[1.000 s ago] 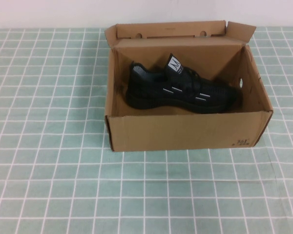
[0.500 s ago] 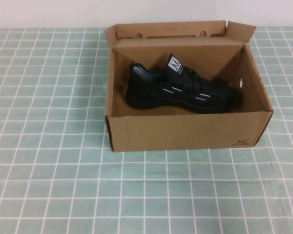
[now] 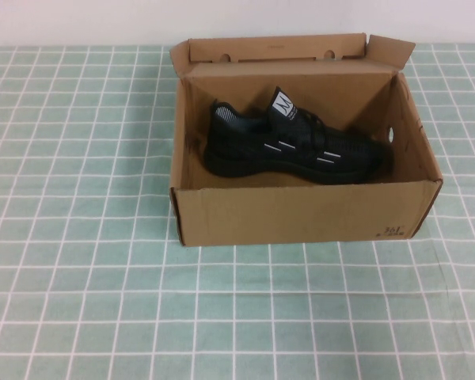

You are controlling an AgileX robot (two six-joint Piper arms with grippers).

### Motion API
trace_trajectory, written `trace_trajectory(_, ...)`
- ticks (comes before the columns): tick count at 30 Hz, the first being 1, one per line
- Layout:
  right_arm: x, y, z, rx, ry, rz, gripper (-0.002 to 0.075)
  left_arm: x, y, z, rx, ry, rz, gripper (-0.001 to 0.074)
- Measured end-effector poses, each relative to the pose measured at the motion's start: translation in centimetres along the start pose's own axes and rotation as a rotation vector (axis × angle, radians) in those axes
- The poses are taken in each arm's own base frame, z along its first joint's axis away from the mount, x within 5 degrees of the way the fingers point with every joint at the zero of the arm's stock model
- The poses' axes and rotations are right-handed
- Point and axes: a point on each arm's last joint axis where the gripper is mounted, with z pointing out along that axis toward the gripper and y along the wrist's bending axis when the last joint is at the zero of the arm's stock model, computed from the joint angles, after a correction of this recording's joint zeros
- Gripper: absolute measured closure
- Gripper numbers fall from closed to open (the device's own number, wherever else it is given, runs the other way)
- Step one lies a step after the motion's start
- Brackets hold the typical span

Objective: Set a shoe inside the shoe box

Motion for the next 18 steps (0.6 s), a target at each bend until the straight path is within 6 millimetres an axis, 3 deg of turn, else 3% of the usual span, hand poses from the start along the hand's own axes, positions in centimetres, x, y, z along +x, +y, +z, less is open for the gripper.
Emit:
trace_trajectory(5,0.0,0.0,0.0,0.000,0.000,0.000,0.0734,2.5,-0.2,-1.5,0.000,-0.013,0.005,0.0739)
trace_trajectory(10,0.0,0.0,0.0,0.000,0.000,0.000,0.0734,7.0,-0.2,-2.8,-0.017,-0.043,0.008,0.0739)
trace_trajectory(18,0.0,0.0,0.0,0.000,0.000,0.002,0.0734,14.4,1.9,-1.8,-0.193,-0.114,0.013,0.0739)
